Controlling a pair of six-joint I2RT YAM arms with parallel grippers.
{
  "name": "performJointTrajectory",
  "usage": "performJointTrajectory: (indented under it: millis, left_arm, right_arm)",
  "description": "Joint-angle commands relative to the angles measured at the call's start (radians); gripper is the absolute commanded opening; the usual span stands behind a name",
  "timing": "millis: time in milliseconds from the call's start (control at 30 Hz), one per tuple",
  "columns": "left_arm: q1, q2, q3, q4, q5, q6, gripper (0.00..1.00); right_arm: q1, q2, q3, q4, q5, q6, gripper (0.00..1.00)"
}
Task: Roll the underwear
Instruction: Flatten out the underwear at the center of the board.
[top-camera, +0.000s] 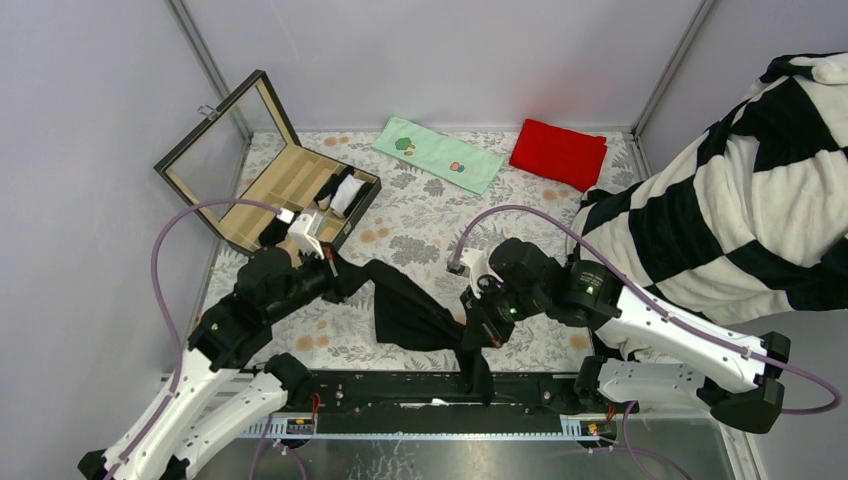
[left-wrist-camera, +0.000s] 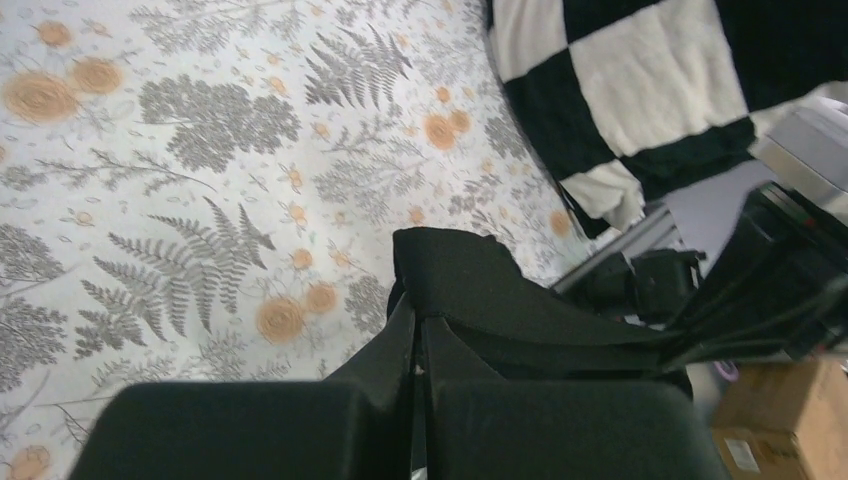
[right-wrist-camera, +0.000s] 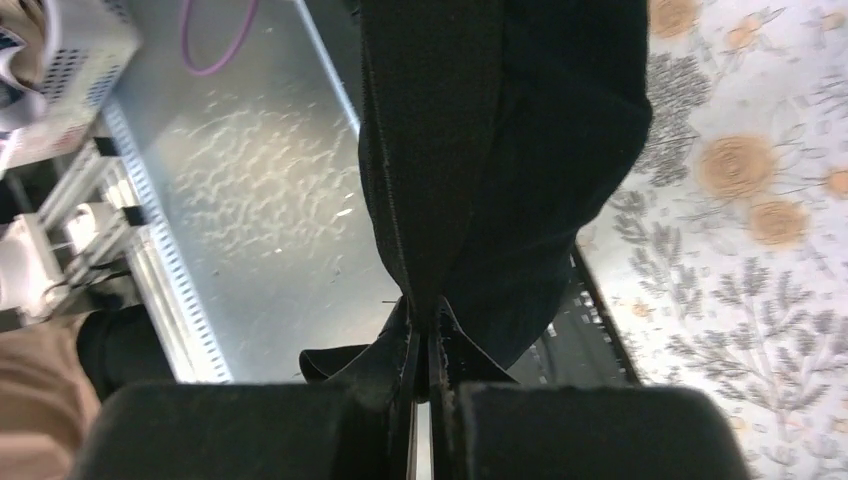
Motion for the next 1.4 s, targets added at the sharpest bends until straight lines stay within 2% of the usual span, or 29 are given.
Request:
performJointTrajectory:
  millis: [0, 67, 133, 200, 267, 333, 400, 500, 633, 733, 867, 1000, 1100, 1267, 1367]
  left_arm:
    - [0.002, -0.037, 0.031, -0.175, 0.055, -0.048, 0.0]
    - [0.002, -0.028, -0.014, -0.135, 0.072, -0.081, 0.0]
    - [0.002, 0.003, -0.072, -0.049, 0.057, -0.122, 0.0]
    - [0.003, 0.058, -0.126, 0.069, 0.021, -0.139, 0.0]
    - [0.002, 0.146, -0.147, 0.152, -0.055, -0.124, 0.0]
    - [0.004, 0.253, -0.141, 0.206, -0.143, -0.092, 0.0]
    - [0.004, 0.36, -0.123, 0.269, -0.187, -0.061, 0.0]
    - [0.005, 0.502, -0.089, 0.307, -0.19, -0.023, 0.0]
    - [0.007, 0.596, -0.071, 0.334, -0.209, -0.001, 0.0]
    - [0.011, 0.602, -0.076, 0.339, -0.234, -0.001, 0.0]
    - [0.02, 0.585, -0.089, 0.334, -0.247, -0.002, 0.0]
    - [0.027, 0.576, -0.102, 0.331, -0.237, 0.003, 0.0]
    - [0.027, 0.575, -0.111, 0.337, -0.228, 0.004, 0.0]
    - [0.028, 0.581, -0.115, 0.346, -0.213, 0.006, 0.0]
    - [0.028, 0.583, -0.119, 0.349, -0.209, 0.003, 0.0]
  right_arm:
    - [0.0, -0.05, -0.041, -0.049, -0.149, 0.11, 0.05]
    - [-0.001, -0.033, -0.053, -0.059, -0.018, 0.118, 0.11]
    - [-0.003, 0.045, -0.056, -0.07, 0.137, 0.121, 0.28]
    - [-0.026, 0.141, -0.036, -0.113, 0.356, 0.13, 0.31]
    - [-0.082, 0.219, -0.035, -0.119, 0.575, 0.138, 0.47]
    - [-0.178, 0.255, -0.067, -0.047, 0.691, 0.124, 0.53]
    - [-0.249, 0.263, -0.078, 0.009, 0.694, 0.11, 0.57]
    - [-0.257, 0.243, -0.071, 0.047, 0.624, 0.094, 0.62]
    - [-0.256, 0.217, -0.103, 0.07, 0.333, 0.025, 0.67]
    - [-0.257, 0.182, -0.189, 0.127, 0.154, 0.091, 0.68]
    - [-0.257, 0.126, -0.331, 0.203, 0.191, 0.31, 0.69]
    - [-0.256, -0.043, -0.492, 0.284, 0.317, 0.567, 0.69]
    - [-0.257, -0.177, -0.612, 0.346, 0.351, 0.725, 0.7]
    - [-0.257, -0.406, -0.806, 0.545, 0.362, 0.947, 0.7]
    - [-0.257, -0.475, -0.878, 0.595, 0.389, 1.04, 0.7]
